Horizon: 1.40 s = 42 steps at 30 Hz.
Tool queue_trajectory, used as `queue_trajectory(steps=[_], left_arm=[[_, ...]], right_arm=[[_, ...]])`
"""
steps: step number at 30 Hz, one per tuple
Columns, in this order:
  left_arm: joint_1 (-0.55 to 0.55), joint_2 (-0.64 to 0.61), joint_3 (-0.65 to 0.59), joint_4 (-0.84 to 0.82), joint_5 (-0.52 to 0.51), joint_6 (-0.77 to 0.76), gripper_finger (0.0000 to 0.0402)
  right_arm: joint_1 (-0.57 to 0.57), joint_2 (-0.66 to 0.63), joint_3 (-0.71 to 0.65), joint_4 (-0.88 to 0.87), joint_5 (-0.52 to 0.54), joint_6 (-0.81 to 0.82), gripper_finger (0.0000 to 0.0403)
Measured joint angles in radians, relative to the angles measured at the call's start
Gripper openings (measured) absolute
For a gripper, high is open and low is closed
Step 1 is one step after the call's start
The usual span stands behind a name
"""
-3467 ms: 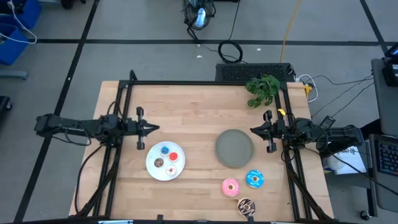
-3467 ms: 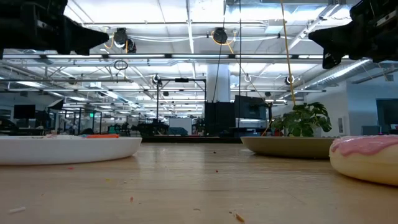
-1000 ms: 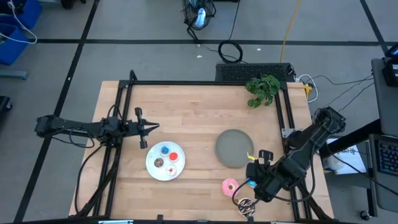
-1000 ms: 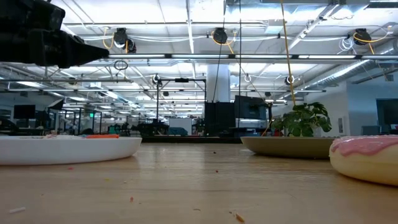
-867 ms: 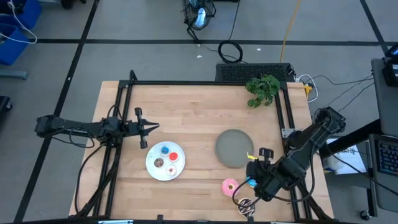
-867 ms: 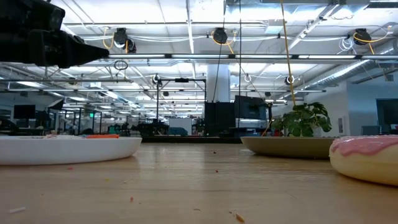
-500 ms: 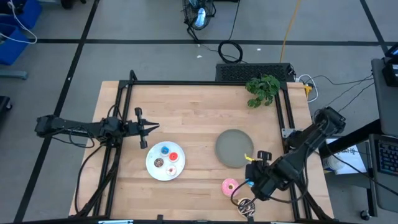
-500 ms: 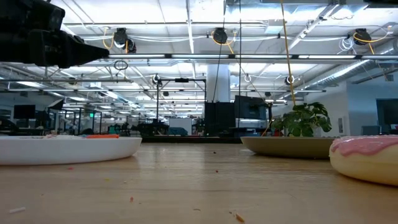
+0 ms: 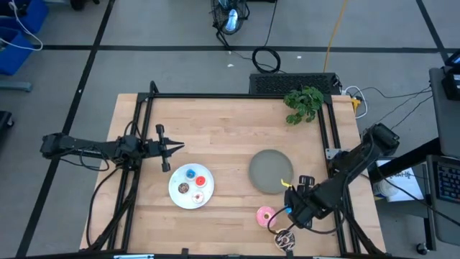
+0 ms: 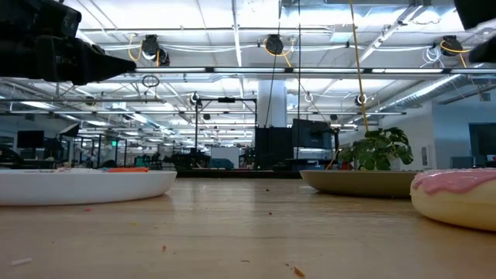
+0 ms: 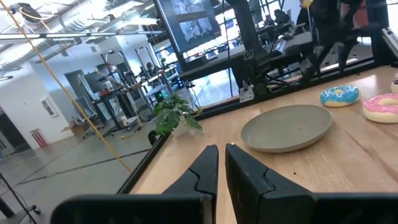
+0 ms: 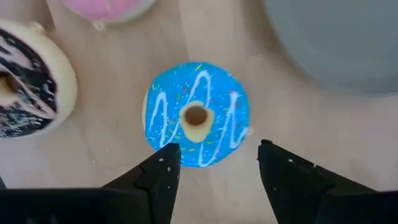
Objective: Pick & Place donuts
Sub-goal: Put the big blue donut on the gray plate
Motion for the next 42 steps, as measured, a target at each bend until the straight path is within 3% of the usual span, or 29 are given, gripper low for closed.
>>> queue_trajectory(steps=[8, 13, 26, 30, 42], left_arm=[[0.000, 0.000, 0.000, -0.001, 0.000, -0.003, 0.0037], [0.000, 0.000, 0.000, -0.001, 0.000, -0.003, 0.0037], [0.000, 0.000, 0.000, -0.002, 0.000, 0.000, 0.0037], [0.000, 0.000, 0.000, -0.002, 0.000, 0.000, 0.0037], [0.000, 0.000, 0.000, -0.003, 0.000, 0.000, 0.0037]], right_arm=[[-0.017, 0.000, -0.128, 0.096, 0.002, -0.012, 0.0201], [-0.029, 0.000, -0.197, 0.243, -0.002, -0.035, 0.0201], [-0.043, -0.001, -0.300, 0.344, -0.031, -0.051, 0.0197], [-0.056, -0.001, -0.303, 0.350, -0.035, -0.036, 0.0165], [-0.129, -0.023, -0.273, 0.339, -0.159, -0.100, 0.0018]])
